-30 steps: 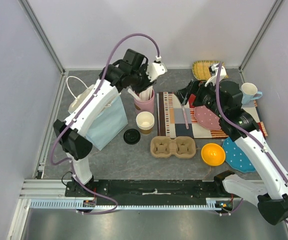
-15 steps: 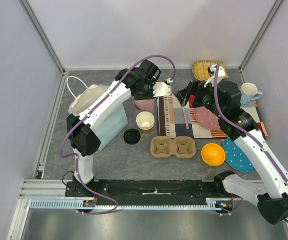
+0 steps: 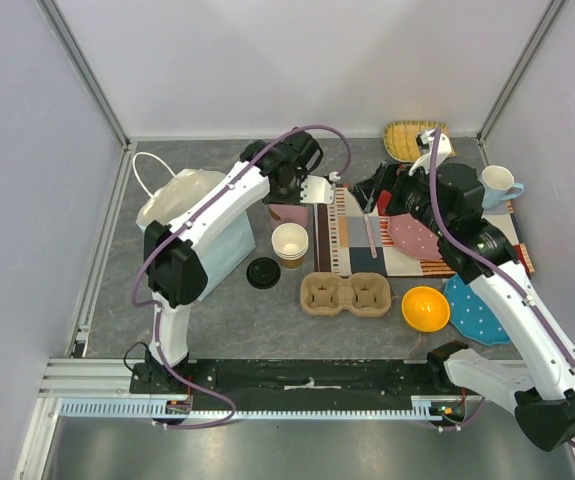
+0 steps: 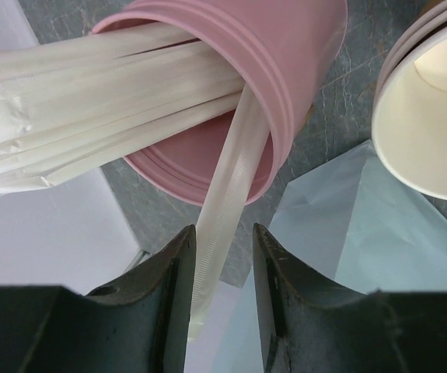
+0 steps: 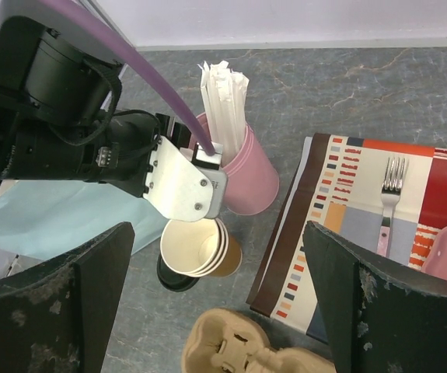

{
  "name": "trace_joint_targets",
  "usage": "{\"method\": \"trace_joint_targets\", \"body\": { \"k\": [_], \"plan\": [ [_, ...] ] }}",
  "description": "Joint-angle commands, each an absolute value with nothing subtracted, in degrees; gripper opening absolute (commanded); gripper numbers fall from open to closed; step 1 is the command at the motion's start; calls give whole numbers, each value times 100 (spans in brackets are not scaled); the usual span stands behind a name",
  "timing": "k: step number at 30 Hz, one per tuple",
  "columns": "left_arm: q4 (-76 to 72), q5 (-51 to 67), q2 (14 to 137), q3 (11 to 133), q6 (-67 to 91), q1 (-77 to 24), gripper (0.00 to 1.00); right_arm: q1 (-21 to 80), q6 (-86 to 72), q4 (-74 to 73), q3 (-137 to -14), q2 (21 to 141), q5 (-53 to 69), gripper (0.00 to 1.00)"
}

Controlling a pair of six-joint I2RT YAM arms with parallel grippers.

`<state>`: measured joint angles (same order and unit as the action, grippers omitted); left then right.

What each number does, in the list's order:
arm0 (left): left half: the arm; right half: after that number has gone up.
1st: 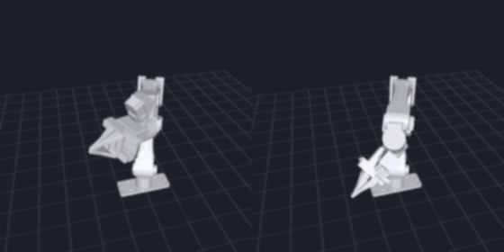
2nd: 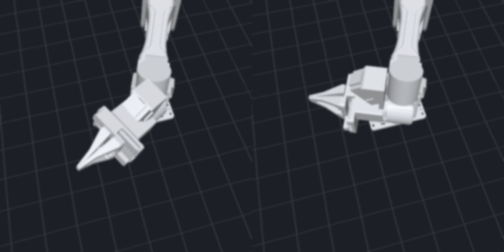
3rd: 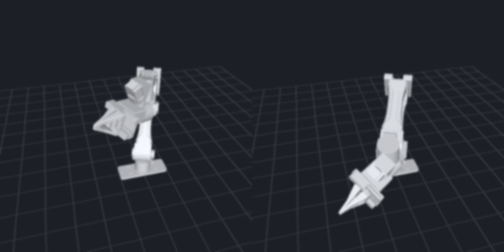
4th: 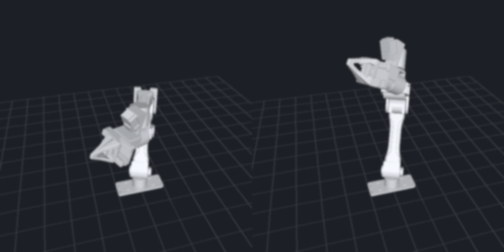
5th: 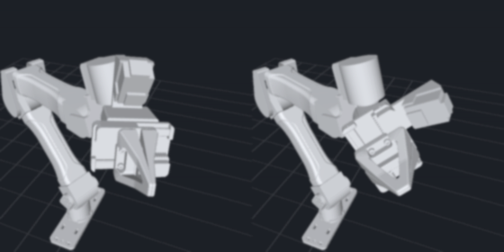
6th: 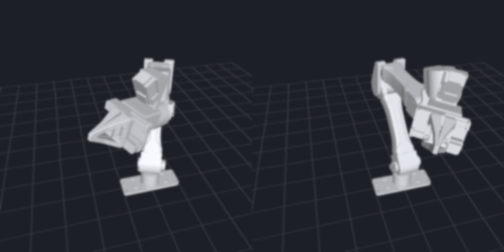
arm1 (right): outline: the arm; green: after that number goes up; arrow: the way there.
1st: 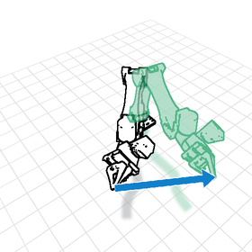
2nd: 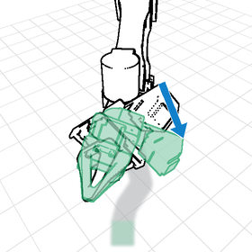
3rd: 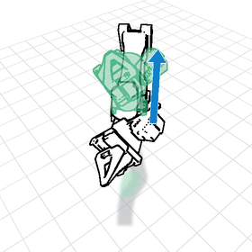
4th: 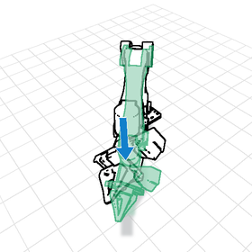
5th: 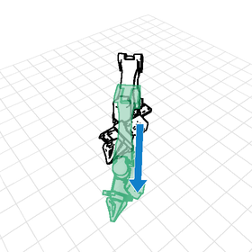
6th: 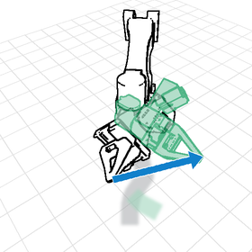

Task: Pack the takeout coffee

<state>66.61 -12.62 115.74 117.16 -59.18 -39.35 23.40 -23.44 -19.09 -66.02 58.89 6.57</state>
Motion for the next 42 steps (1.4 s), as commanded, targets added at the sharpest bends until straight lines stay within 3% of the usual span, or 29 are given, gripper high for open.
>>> {"method": "trace_joint_targets", "body": {
  "k": [1,14,24,28,36,40,42],
  "plan": [
    [6609,-1617,11602,11575,-6354,-3920,42,2329,-2259,-1916,-6636,5730,633,98],
    [6337,-1652,11531,11391,-6731,-3885,42,2329,-2241,-1951,-6697,5739,738,98],
    [6223,-1670,11400,11303,-6917,-3920,3,2329,-2233,-1942,-6680,5766,773,98],
    [6240,-1591,11242,11347,-6952,-3999,2,2338,-2250,-1942,-6680,5818,791,98],
    [6390,-1556,11109,11531,-7014,-4104,13,2329,-2259,-1934,-6732,5915,888,98],
    [6416,-1556,11101,11592,-7058,-4104,2,2329,-2259,-1934,-6715,5906,896,98],
    [6425,-1547,11092,11663,-7040,-4113,2,2329,-2267,-1934,-6697,5898,896,98]
  ]
}}
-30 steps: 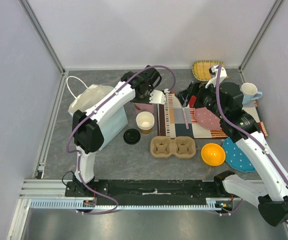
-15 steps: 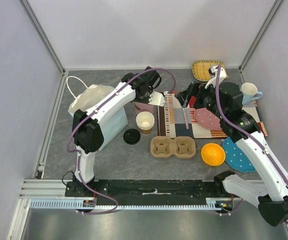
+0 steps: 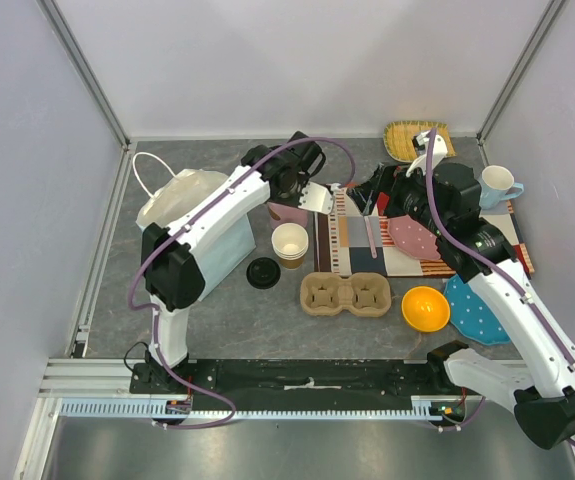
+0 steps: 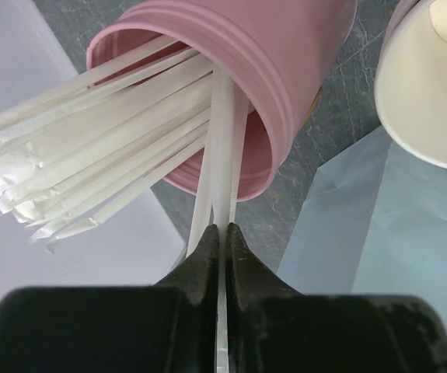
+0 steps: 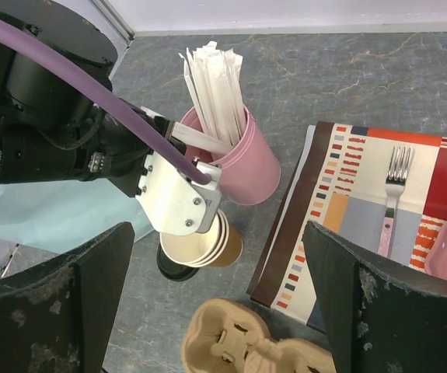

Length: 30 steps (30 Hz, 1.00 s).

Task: Pack the takeout coffee

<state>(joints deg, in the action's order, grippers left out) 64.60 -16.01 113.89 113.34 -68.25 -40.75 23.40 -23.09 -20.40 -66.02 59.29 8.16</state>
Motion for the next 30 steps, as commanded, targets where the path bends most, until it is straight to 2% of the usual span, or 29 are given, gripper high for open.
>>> {"method": "trace_joint_targets", "body": {
  "k": [1,7,21,25,30],
  "plan": [
    [6434,-1564,11074,11724,-7040,-4122,2,2329,-2268,-1942,-6697,5889,888,98],
    [6416,-1994,10732,11804,-7251,-4245,2,2329,-2259,-1934,-6680,5845,888,98],
    [6196,-3093,9159,11646,-7620,-4324,2,2320,-2276,-1837,-6776,5994,1028,98],
    [6205,-3724,8466,11356,-7979,-4333,2,2329,-2250,-1846,-6803,5959,1028,98],
    [7213,-4568,7858,11408,-8007,-4324,2,2329,-2329,-1767,-6680,5959,1072,98]
  ]
}}
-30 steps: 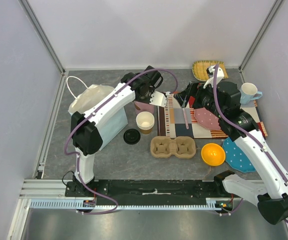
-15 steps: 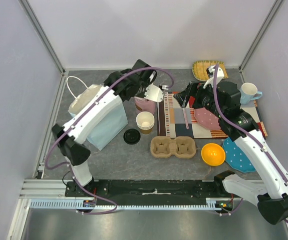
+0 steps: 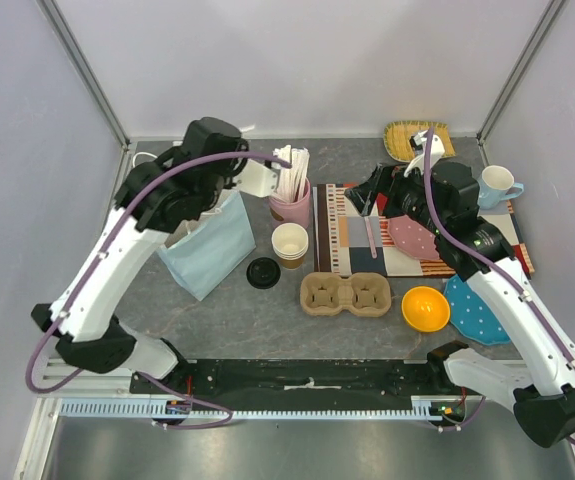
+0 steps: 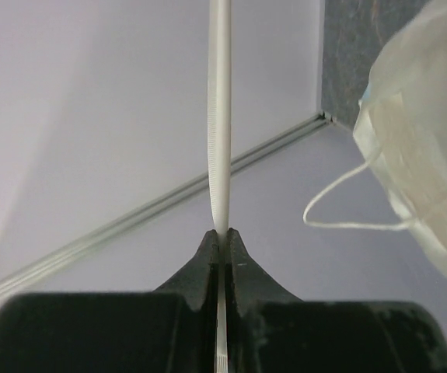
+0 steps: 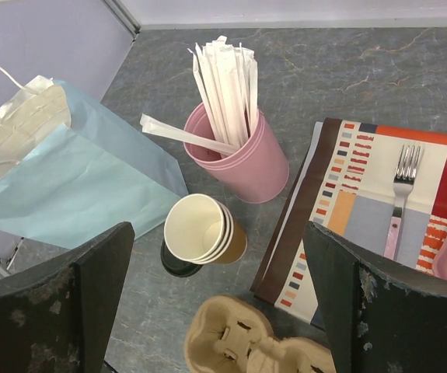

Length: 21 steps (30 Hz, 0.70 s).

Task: Pack the takeout coffee

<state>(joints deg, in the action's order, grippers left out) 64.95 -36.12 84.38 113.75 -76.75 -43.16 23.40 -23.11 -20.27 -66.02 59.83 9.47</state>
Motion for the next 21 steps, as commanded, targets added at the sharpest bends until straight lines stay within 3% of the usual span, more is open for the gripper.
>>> {"method": "trace_joint_targets", "body": {
  "k": [1,6,13,21],
  "plan": [
    [7416,-4657,7762,11400,-7902,-4316,2,2329,-2355,-1688,-6662,5968,1107,98],
    [8803,-5211,7191,10934,-7138,-4324,2,2329,-2470,-1503,-6671,6117,1301,98],
    [8807,-5590,6602,10319,-6838,-4316,2,2329,-2619,-1380,-6943,6424,1573,98],
    [8807,-5081,6091,9053,-6777,-4245,2,2320,-2856,-1222,-6944,6478,1626,98]
  ]
}}
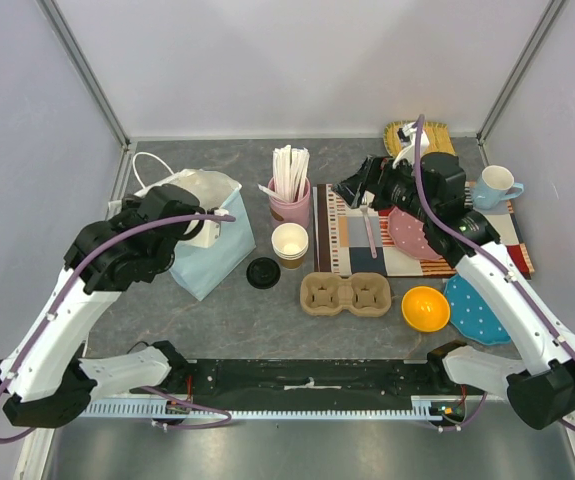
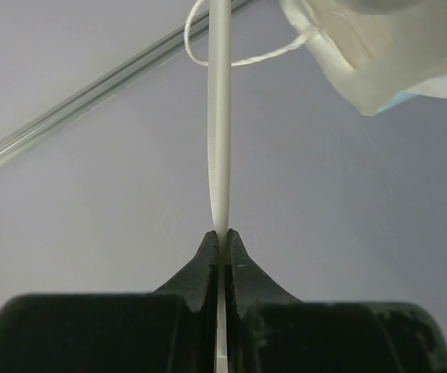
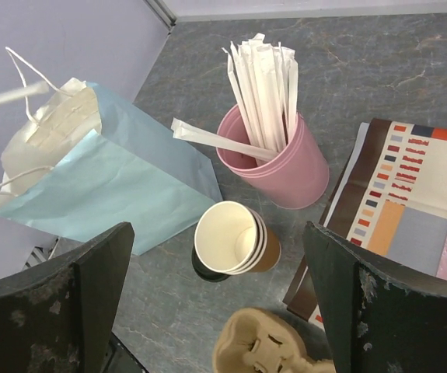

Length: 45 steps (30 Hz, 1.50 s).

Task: Pack the takeout coffee

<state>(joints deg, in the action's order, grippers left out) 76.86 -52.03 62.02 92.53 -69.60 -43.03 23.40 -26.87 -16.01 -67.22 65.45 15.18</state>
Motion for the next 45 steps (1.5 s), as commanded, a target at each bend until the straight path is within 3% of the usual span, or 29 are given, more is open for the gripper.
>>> {"method": "trace_joint_targets", "body": {
  "k": [1,18,19,20,22,23,24,25,31,38,45],
  "plan": [
    [8807,-5071,6152,9061,-6776,-4245,2,2329,-2856,-1222,-6909,6443,1609,98],
    [8807,-4141,6399,9036,-6978,-4122,3,2329,-2777,-1248,-6636,6135,1468,98],
    [8807,-4096,6381,9000,-6970,-4122,7,2329,-2777,-1239,-6627,6143,1485,98],
    [8807,-4061,6381,8948,-6961,-4122,32,2329,-2777,-1239,-6636,6161,1494,98],
    [8685,-4043,6381,8938,-6926,-4122,53,2329,-2777,-1239,-6662,6196,1512,98],
    [8605,-4052,6390,8973,-6943,-4122,79,2329,-2786,-1248,-6671,6205,1520,98],
    [8544,-4069,6381,9008,-6969,-4122,92,2329,-2769,-1239,-6671,6205,1521,98],
    [8499,-4078,6407,9035,-6978,-4122,98,2329,-2769,-1239,-6680,6222,1521,98],
    [7640,-4262,6442,9246,-7075,-4122,100,2329,-2777,-1213,-6689,6293,1564,98],
    [4968,-4114,6592,10009,-6813,-4113,99,2329,-2777,-1213,-6645,6311,1582,98],
    [4948,-2010,6470,10609,-3338,-3815,98,2329,-2795,-1257,-6530,6258,1362,98]
  ]
}}
